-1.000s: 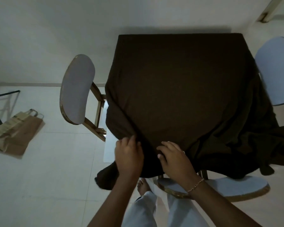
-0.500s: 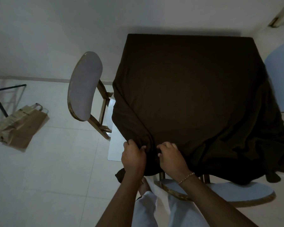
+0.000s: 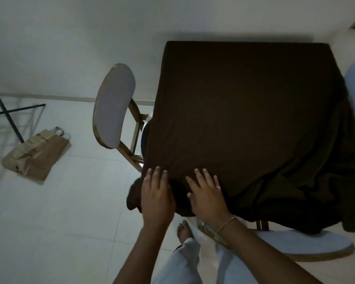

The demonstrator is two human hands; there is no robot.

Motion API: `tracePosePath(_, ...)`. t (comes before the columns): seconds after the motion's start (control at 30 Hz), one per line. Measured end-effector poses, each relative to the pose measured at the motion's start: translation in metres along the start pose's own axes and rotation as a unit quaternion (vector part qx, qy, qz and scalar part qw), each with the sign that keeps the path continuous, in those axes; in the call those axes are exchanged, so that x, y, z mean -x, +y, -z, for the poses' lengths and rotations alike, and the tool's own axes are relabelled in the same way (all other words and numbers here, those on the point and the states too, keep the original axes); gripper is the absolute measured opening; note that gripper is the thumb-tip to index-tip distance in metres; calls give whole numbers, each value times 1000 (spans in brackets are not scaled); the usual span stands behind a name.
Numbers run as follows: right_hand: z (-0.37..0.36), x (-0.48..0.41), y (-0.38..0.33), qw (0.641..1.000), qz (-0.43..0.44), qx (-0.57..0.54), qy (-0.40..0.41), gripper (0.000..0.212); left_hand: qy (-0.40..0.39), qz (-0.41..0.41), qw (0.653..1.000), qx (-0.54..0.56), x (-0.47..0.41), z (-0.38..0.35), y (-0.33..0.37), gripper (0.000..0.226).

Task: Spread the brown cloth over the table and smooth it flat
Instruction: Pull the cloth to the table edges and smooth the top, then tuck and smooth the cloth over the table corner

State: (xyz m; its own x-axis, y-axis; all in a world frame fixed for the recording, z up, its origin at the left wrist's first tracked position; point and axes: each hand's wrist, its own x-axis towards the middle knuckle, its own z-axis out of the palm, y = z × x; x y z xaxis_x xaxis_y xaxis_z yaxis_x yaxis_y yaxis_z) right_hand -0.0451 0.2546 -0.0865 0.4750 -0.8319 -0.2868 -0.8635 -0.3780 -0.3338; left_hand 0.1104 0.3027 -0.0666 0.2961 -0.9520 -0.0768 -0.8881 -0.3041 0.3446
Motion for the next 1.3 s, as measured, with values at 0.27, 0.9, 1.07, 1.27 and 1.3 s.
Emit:
tracePosePath(0.27, 2, 16, 20, 999, 31, -11, 37, 47, -89, 133, 983, -89, 13, -19, -23, 67)
tracePosePath(0.9, 69, 143, 295, 966, -252, -48, 16, 70, -267, -179, 926, -198, -31, -93, 189, 72)
tracePosePath(1.07, 91, 142, 318, 954, -231, -26, 188, 61, -237, -326, 911, -90, -42, -111, 257, 66)
tracePosePath(1.27, 91, 176, 369, 893, -435, -118, 13, 89, -322, -333, 866, -188, -34, -133, 295, 69)
tracePosePath(1.3, 94, 187, 378, 874, -469, -125, 40, 91, -319, -315, 876, -178, -36, -131, 299, 69)
